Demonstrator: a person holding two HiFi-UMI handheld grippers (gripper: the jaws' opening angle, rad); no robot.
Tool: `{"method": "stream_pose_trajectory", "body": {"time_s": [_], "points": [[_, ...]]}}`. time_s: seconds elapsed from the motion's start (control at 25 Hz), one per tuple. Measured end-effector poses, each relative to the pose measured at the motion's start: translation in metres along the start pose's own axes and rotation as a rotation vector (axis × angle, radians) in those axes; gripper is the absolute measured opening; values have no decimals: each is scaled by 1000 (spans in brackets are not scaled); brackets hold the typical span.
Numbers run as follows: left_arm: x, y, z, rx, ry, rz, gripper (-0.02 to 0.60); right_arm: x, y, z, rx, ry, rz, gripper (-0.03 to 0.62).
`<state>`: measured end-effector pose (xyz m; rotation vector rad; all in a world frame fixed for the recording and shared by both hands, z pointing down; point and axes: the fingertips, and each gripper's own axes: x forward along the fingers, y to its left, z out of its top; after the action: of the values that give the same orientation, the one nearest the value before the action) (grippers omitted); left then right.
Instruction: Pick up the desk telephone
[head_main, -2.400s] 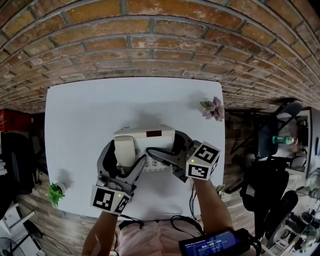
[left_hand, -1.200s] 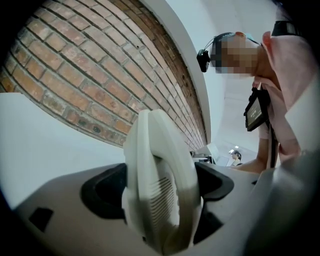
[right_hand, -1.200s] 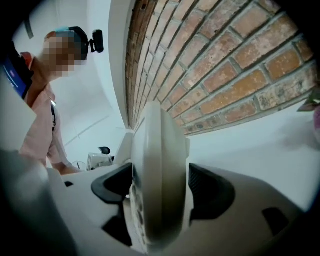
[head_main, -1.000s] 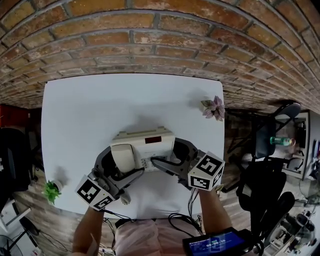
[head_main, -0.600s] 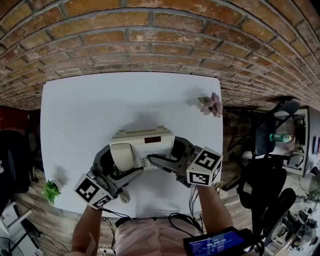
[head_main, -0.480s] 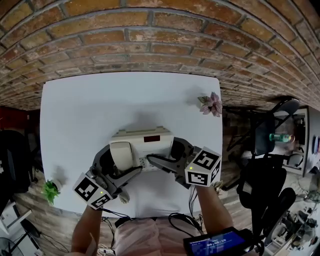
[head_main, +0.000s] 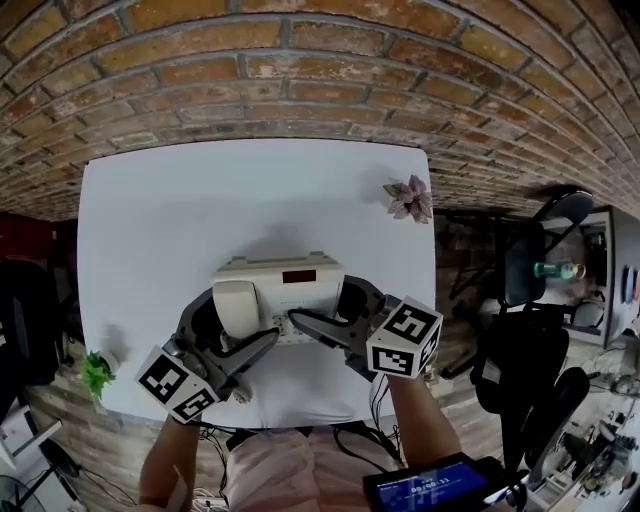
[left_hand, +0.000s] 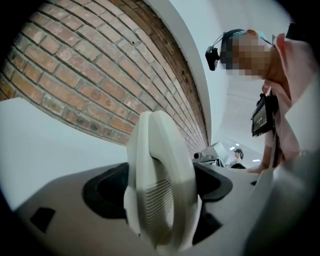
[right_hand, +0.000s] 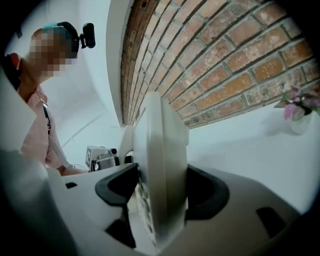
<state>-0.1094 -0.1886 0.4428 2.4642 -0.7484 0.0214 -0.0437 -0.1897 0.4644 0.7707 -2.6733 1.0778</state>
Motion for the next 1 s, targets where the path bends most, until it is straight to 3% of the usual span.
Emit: {"method": "stream_pose_trajectory", "body": {"time_s": [0.52, 1.0], "points": [[-23, -68, 50, -8, -1, 62, 411, -47, 64, 40, -49, -29, -3, 295], [-42, -137, 107, 55, -64, 89, 403, -98, 125, 83, -129, -108, 18, 290]]}}
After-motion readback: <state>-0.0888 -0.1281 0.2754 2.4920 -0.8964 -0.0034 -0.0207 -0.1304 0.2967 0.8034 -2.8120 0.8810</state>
